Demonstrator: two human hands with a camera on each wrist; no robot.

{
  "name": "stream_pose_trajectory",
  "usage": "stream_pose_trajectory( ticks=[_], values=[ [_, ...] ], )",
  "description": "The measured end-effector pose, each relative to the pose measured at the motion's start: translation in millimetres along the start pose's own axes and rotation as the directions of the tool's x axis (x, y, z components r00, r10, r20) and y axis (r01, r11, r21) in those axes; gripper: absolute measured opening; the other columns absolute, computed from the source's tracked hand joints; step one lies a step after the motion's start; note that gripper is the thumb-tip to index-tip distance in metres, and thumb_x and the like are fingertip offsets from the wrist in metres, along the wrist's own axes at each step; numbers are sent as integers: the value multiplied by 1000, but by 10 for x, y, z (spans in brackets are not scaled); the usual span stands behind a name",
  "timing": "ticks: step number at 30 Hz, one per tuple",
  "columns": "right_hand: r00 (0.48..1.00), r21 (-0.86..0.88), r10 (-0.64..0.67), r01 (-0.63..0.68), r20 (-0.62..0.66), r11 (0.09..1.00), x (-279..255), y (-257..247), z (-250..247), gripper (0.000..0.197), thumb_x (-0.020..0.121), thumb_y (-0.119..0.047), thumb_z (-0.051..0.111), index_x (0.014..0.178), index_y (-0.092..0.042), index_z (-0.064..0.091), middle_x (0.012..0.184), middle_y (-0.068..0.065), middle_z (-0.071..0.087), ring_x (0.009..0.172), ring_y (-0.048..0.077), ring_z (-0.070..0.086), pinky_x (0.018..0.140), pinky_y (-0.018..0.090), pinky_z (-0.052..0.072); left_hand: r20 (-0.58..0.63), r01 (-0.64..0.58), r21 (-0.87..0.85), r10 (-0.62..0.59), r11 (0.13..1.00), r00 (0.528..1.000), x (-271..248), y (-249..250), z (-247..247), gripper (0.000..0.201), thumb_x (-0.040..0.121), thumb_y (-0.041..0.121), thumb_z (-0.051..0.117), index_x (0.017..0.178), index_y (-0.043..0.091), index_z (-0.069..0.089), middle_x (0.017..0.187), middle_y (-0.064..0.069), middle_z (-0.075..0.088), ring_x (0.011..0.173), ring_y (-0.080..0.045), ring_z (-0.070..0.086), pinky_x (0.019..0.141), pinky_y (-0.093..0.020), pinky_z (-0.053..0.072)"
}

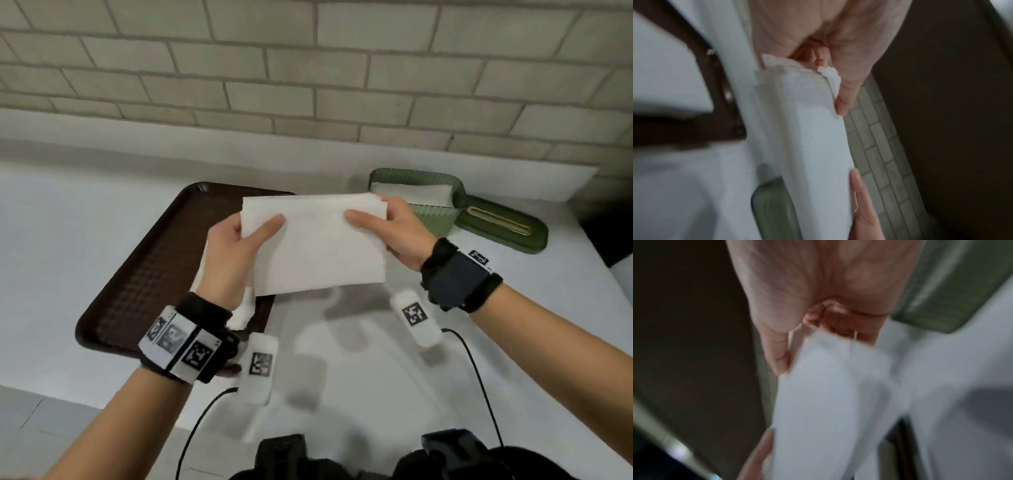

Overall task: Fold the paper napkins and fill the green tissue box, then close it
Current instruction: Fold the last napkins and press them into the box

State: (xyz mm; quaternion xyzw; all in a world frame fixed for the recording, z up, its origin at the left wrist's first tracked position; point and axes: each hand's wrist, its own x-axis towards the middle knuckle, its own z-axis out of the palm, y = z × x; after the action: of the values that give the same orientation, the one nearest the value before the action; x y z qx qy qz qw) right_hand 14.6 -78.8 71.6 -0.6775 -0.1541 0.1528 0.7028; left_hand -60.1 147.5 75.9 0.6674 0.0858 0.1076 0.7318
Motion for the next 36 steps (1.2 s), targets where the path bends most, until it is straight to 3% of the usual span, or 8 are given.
stream_pose_trajectory(
  ticks=[5, 10, 18, 21, 24, 26, 33, 36],
  values=[
    [971, -25, 106, -114, -213, 993, -565, 429, -399, 48, 66, -15, 83, 107, 0, 62, 103, 7, 73, 94, 19, 69, 86, 36, 55, 191, -23, 83, 7, 996, 981, -22, -577, 665, 30, 89, 19, 67, 114, 3, 60, 108, -5, 71, 99, -15, 68, 83, -29, 54],
    [927, -138, 103, -162, -361, 977, -921, 728, -767, 44, 56, -10, 92, 77, -14, 54, 73, 1, 55, 68, 12, 52, 61, 24, 44, 456, -104, 261, -28, 960, 889, -35, -968, 969, 37, 79, 19, 78, 97, 11, 46, 78, -1, 59, 64, -14, 55, 55, -32, 48],
    [921, -201, 107, -193, -375, 960, -1196, 901, -891, 48, 54, 0, 78, 94, -17, 58, 86, 0, 59, 77, 16, 56, 65, 36, 46, 532, -219, 411, -38, 885, 846, -116, -1076, 1213, 44, 63, -4, 81, 91, 24, 61, 83, 8, 64, 71, -5, 57, 66, -15, 46],
    [937, -315, 101, -212, -333, 925, -1246, 860, -925, 40, 61, -4, 79, 89, -25, 61, 87, -7, 61, 74, 15, 56, 63, 32, 48, 590, -326, 562, -92, 760, 802, -74, -981, 1155, 28, 70, 8, 79, 90, 21, 65, 79, 6, 65, 72, -14, 61, 61, -21, 50],
    [953, -544, 128, -264, -275, 797, -1335, 879, -983, 38, 63, -13, 84, 89, -29, 62, 85, -12, 62, 74, 7, 57, 67, 18, 46, 653, -514, 711, -180, 480, 735, -47, -913, 1069, 23, 71, 20, 74, 92, 23, 67, 82, 5, 68, 77, -16, 63, 62, -20, 42],
    [971, -687, 99, -225, -218, 691, -1363, 866, -1029, 39, 60, -21, 86, 91, -31, 63, 85, -11, 61, 71, 0, 55, 66, 12, 41, 636, -541, 751, -196, 378, 746, -35, -910, 1024, 26, 71, 23, 73, 96, 27, 67, 86, 6, 68, 78, -13, 60, 65, -21, 42],
    [974, -734, 132, -227, -186, 640, -1214, 830, -1065, 23, 67, -23, 86, 84, -21, 71, 84, -4, 67, 74, 6, 61, 68, 21, 48, 629, -549, 769, -231, 328, 742, 125, -840, 1121, 15, 71, 21, 72, 63, 22, 60, 68, 2, 62, 65, -14, 56, 51, -19, 35],
    [942, -588, 113, -287, -315, 756, -948, 594, -1215, 23, 65, -17, 89, 73, -25, 69, 75, -4, 68, 67, 11, 65, 57, 23, 52, 617, -490, 736, -167, 466, 769, 422, -617, 1178, 33, 72, 17, 79, 54, 26, 53, 59, 4, 57, 54, -7, 53, 49, -13, 39]
  ],
)
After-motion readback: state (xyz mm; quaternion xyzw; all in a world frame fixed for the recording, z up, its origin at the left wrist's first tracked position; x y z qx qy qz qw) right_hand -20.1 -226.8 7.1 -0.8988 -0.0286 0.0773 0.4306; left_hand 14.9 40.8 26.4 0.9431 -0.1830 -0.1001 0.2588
